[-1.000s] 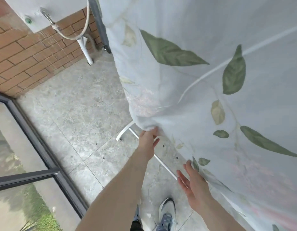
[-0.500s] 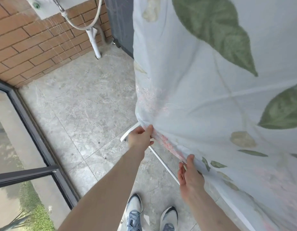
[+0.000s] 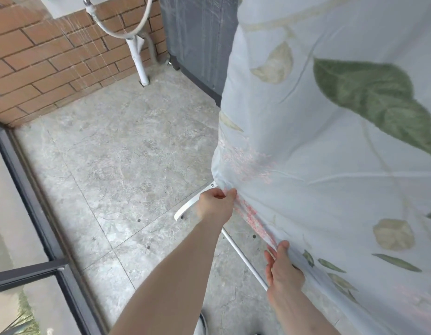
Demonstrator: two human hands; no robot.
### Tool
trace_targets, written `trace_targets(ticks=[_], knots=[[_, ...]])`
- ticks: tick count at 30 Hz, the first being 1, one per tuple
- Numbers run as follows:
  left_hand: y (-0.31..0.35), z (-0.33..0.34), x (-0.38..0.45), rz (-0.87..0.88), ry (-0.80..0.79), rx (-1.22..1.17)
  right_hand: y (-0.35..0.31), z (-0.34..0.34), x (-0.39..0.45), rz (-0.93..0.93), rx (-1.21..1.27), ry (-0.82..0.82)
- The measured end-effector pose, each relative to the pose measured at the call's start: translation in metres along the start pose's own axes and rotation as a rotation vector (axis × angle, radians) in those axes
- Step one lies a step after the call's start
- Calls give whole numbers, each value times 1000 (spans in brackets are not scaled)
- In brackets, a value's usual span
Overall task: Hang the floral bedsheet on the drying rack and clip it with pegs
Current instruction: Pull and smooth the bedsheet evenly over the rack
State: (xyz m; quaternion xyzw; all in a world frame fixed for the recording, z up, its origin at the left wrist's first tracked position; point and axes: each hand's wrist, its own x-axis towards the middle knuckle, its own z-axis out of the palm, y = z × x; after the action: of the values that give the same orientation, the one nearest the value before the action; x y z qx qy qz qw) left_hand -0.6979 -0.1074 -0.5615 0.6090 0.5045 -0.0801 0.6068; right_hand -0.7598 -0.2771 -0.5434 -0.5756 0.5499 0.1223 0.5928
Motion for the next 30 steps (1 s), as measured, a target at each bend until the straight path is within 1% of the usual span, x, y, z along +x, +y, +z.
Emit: trace_targets(ticks=[7,13,18,22,25,30], knots=[[-22,19,31,6,18,59,17,12,35,-13,-62,-16],[-35,25,51,26,69,207,37,26,51,-11,-126,-63],[-38,21,64,48,115,262,44,33,58,34,-168,-134],[-46,18,53,-3,79,299,48,25,59,73,-134,-112],[-41,16,41,-6,25,263,42,16,59,86,-90,-115],[-51,-5,-2,-26,4,340,48,-33,41,167,-125,-177]])
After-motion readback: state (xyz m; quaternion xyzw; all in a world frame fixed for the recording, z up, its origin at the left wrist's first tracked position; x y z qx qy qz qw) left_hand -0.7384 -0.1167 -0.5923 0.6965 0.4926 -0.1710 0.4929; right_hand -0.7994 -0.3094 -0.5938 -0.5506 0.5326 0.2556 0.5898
